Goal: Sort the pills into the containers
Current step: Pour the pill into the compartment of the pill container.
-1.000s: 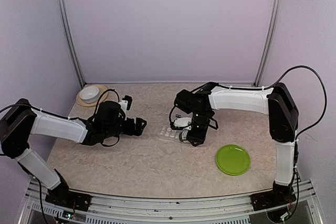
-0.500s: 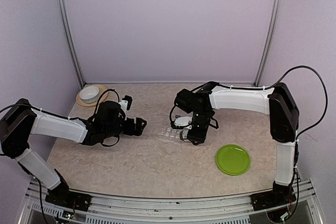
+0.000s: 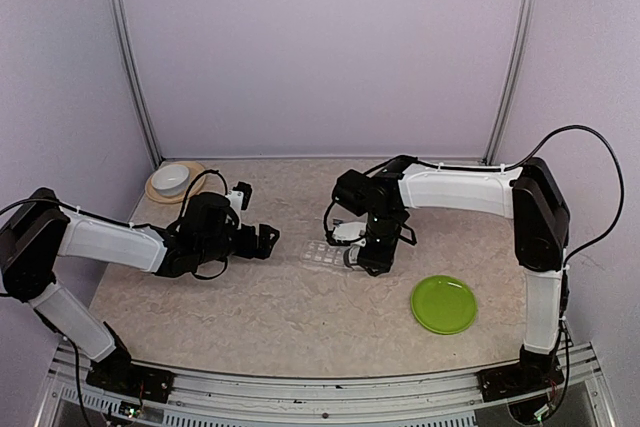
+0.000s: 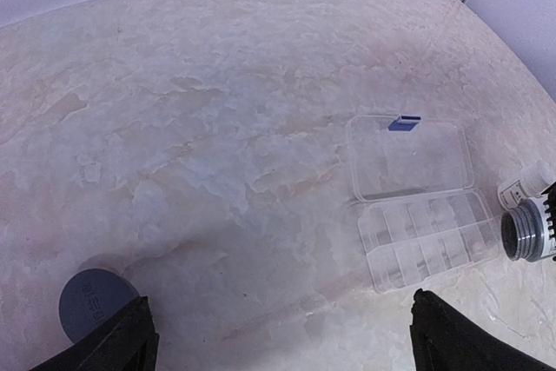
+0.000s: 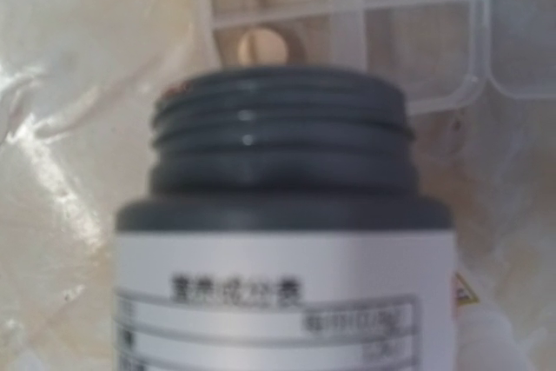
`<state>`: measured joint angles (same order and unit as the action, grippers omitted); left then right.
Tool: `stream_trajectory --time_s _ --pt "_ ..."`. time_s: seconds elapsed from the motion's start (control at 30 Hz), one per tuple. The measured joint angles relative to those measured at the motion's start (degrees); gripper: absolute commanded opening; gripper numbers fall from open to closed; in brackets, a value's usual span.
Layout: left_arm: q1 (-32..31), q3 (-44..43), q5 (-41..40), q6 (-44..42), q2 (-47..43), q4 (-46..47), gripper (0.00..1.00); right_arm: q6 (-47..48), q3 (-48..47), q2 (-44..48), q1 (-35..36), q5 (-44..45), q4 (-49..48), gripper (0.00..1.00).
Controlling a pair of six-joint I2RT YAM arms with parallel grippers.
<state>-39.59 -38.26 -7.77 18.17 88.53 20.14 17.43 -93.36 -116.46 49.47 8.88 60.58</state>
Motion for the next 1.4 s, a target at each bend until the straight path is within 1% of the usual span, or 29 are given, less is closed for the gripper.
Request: stream_trajectory --time_s 0.87,1.4 --pt "0.0 0.0 0.02 0.02 0.15 0.0 0.99 0.98 0.63 0.0 -0.11 0.42 0.07 0.0" --pt "0.0 0.0 0.0 0.02 0.57 0.0 0.99 2.56 0.61 1.16 -0.11 1.7 -1.7 0.0"
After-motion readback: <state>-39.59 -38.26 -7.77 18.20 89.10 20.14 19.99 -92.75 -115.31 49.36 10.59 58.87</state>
